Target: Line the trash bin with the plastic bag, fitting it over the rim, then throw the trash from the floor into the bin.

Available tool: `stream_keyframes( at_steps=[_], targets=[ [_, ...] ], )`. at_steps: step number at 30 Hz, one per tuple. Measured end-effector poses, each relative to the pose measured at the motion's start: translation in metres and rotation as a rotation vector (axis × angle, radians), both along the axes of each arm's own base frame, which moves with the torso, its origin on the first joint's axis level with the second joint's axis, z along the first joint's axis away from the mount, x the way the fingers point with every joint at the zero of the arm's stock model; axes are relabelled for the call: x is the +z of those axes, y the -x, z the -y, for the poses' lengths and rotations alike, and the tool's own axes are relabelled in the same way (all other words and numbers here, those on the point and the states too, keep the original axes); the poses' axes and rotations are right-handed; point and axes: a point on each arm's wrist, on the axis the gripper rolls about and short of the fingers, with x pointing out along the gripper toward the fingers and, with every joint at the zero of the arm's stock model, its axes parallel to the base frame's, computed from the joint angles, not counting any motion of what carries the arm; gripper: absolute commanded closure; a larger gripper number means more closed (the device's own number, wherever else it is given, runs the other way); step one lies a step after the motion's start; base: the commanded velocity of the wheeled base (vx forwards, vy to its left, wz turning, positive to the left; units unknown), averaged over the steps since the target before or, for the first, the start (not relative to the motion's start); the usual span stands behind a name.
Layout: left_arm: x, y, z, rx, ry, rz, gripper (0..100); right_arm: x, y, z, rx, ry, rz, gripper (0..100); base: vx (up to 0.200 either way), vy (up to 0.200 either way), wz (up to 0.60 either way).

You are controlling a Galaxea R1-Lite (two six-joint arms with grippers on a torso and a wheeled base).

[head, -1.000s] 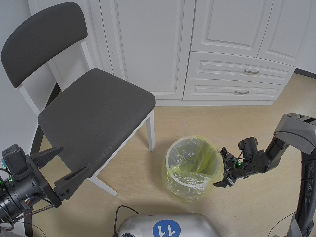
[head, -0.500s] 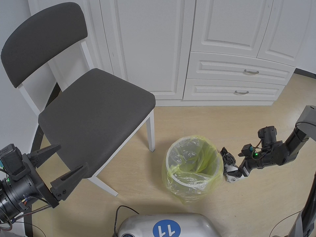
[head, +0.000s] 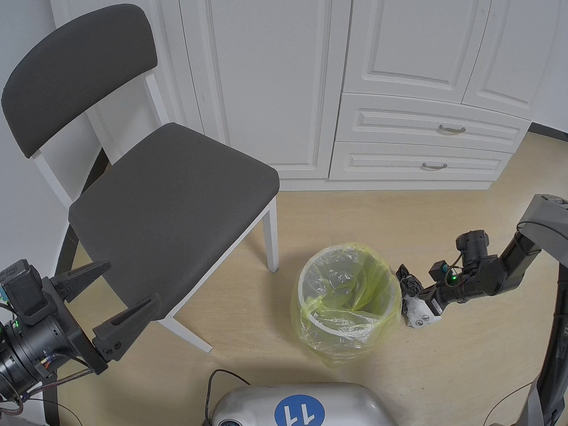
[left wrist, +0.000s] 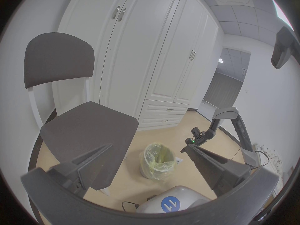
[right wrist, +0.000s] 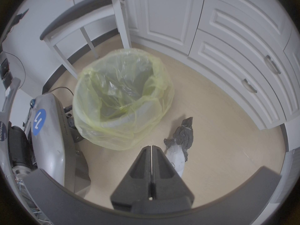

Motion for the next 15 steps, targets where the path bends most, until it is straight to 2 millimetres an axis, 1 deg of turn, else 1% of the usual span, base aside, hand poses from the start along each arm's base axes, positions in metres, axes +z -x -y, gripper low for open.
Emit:
stream_keyframes(
  at_steps=[3,8,15],
  targets=[
    [0.0,0.0,0.0,0.0,-0.001,-0.001,0,-0.014,-0.011,-0.006,-0.024,0.007,-0.017,100,0.0,0.0,0.0],
    [-0.001,-0.001,0.001,0.0,-0.002,-0.005,0,-0.034,-0.026,-0.019,-0.076,-0.048,-0.055,100,0.0,0.0,0.0],
    [-0.002,-0.002,0.002,0.0,-0.008,-0.013,0,-0.051,-0.034,-0.023,-0.08,-0.127,-0.13,100,0.0,0.0,0.0]
  ],
)
